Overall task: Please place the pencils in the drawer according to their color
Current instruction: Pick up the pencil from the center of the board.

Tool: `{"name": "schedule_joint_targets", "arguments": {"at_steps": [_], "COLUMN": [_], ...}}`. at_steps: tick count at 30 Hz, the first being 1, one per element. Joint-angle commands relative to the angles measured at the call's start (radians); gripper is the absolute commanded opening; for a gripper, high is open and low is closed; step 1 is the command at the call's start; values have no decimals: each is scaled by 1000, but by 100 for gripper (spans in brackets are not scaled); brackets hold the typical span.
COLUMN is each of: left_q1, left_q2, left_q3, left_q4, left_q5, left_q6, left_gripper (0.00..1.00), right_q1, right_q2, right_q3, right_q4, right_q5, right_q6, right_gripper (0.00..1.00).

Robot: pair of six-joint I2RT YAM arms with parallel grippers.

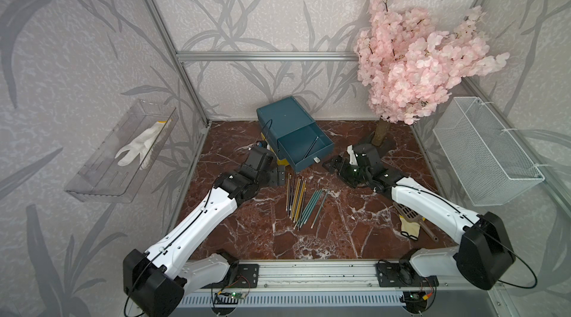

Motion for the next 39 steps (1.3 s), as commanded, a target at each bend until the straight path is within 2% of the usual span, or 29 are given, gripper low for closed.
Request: {"name": "schedule_joint_targets", "arguments": {"at_steps": [1,8,11,14,17,23,27,31,39], "left_q1": [-2,-2,-1,0,4,40,89,154,218], "left_q2": [-15,58,101,119,115,83,75,72,39], "left_q3": [-70,-194,-193,-194,-172,-112,-98,-114,-174], "left_q4": [39,124,120,111,76,-11,-32,-37,-4], "left_q5": [2,99,103,58,-19,-141,-141,-86,-13], "left_q6": [-58,-96,-95,-131,-174,-203,-200,-198,-195], "left_gripper": [100,100,100,100,100,100,100,100,100], "right_q1": [29,56,94,155,211,311,385,429,470], "right_q2": [-23,-23,-5,41,104,196,259,328,442], "right_q3": [-29,-78,-68,-34,-9,12,54,122,222], "right_q4": [-38,-1,-51,-139,-183,-182,-163,-168,-210], "right_q5": [29,38,70,114,118,166,215,256,333], "right_q6": [-3,41,22,-15,-41,1,40,64,99], "right_gripper": [97,96,94,91,86,74,66,57,43]}}
